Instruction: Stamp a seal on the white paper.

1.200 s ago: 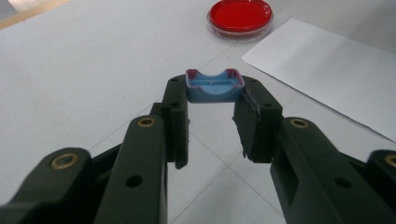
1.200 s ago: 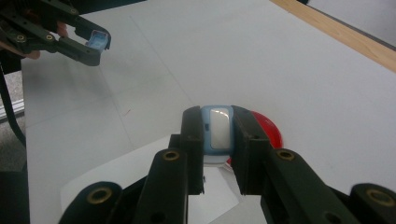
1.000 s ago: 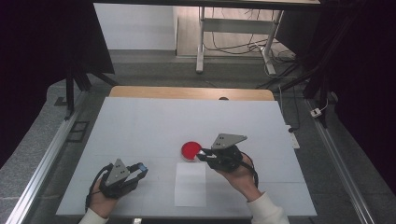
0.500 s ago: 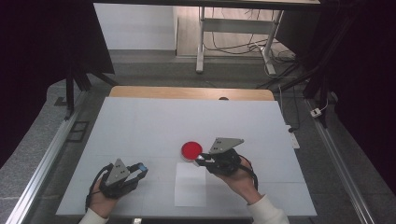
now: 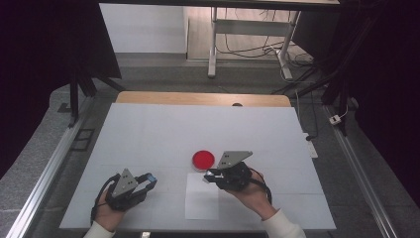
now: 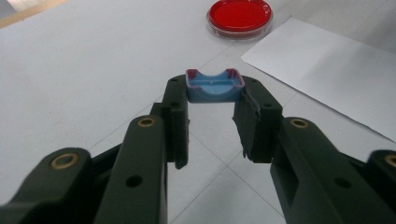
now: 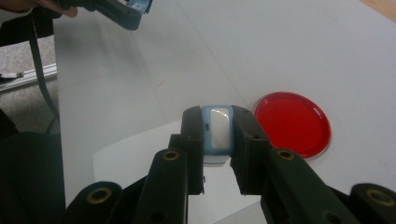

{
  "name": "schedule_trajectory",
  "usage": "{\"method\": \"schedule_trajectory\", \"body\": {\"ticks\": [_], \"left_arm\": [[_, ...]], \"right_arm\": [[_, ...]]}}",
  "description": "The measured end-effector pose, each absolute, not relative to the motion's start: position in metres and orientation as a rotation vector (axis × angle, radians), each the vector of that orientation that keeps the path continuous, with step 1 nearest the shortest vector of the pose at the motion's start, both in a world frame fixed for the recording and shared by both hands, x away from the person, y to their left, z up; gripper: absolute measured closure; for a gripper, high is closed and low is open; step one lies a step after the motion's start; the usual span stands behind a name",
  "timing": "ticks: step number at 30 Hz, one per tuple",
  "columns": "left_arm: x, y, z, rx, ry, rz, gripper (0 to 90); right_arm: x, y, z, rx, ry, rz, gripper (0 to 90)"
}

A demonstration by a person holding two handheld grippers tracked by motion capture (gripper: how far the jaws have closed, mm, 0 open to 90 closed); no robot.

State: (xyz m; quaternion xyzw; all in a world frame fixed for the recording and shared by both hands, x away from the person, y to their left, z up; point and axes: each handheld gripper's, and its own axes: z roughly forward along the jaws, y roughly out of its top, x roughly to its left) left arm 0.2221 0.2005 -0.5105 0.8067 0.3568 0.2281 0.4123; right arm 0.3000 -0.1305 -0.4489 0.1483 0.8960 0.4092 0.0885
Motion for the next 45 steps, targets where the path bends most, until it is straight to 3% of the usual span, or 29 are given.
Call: {"method": "schedule_trajectory", "body": {"ticks": [45], "left_arm": [[0.222, 0.200, -0.511, 2.034, 0.896, 0.573, 65.9]], "right_arm": [[0.299, -0.111, -0.484, 0.364, 2.800, 1.061, 75.0]]}}
